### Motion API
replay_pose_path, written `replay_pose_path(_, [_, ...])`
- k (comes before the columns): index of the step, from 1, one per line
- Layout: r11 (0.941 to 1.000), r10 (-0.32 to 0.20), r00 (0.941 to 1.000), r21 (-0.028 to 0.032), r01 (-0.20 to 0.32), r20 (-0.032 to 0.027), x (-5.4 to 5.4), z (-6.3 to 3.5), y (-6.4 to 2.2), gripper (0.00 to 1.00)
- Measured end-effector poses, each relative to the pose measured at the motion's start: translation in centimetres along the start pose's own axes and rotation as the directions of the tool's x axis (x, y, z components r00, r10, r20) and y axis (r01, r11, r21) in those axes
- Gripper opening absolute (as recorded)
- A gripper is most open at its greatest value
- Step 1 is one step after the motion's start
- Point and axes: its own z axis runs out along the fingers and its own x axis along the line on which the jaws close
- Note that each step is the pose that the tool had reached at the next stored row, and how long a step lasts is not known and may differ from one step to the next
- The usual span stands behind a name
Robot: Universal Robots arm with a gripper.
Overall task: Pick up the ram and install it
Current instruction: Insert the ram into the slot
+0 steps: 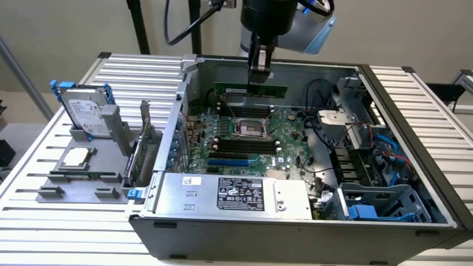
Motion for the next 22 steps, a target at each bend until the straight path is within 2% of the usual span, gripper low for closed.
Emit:
replay_pose_path(8, [1.0000, 0.000, 1.0000, -0.0003, 0.000, 0.0001, -1.4, 1.40, 0.06, 0.14])
replay_pose_path(22, [1.0000, 0.000, 1.0000, -0.0003, 0.000, 0.0001, -1.2, 3.94, -0.06, 0.14])
